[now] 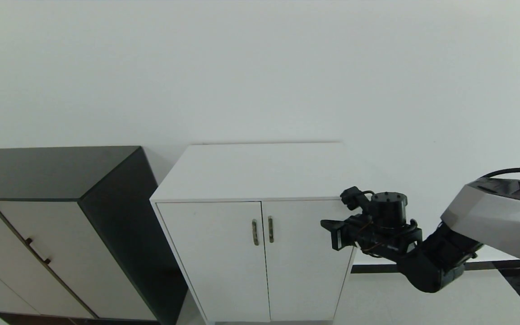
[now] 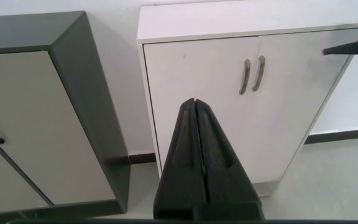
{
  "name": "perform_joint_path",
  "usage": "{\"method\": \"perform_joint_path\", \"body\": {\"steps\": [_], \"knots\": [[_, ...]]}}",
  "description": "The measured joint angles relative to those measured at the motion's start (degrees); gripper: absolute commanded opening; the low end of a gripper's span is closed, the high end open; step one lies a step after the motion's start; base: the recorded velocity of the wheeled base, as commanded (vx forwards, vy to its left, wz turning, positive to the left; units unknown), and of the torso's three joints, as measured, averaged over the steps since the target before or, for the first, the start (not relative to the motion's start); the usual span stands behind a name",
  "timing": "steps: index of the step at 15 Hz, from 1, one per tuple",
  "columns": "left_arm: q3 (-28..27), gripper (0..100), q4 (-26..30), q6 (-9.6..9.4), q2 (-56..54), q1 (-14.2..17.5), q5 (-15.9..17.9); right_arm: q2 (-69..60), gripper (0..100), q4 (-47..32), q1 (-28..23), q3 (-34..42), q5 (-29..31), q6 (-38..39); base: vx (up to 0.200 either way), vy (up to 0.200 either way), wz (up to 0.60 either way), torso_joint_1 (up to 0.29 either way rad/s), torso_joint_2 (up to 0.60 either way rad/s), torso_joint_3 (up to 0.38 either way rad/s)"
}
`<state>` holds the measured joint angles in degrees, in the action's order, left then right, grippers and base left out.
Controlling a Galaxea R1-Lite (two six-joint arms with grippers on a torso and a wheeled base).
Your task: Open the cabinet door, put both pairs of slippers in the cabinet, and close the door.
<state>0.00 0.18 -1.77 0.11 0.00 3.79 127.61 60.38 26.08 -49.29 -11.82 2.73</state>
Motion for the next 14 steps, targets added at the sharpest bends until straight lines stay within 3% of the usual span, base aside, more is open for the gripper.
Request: {"method": "perform_joint_path", "body": {"steps": [3,9,12,14], "knots": [[0.0,0,0.0,0.0,0.0,0.0,-0.02,-7.38,0,2.88,-0.56,10.98,5.64,-1.43,0.0,0.0,0.0,0.0,0.0,0.0],[0.0,0,0.0,-0.04,0.0,0.0,0.0,-31.56,0,4.55,-7.84,40.83,7.49,-5.84,0.0,0.0,0.0,0.0,0.0,0.0],[0.0,0,0.0,-0.06,0.0,0.0,0.0,-45.5,0,-5.32,-13.76,47.06,7.53,-6.91,0.0,0.0,0.0,0.0,0.0,0.0],[0.0,0,0.0,-0.06,0.0,0.0,0.01,-55.48,0,-16.59,-15.93,48.3,7.53,-7.07,0.0,0.0,0.0,0.0,0.0,0.0]]}}
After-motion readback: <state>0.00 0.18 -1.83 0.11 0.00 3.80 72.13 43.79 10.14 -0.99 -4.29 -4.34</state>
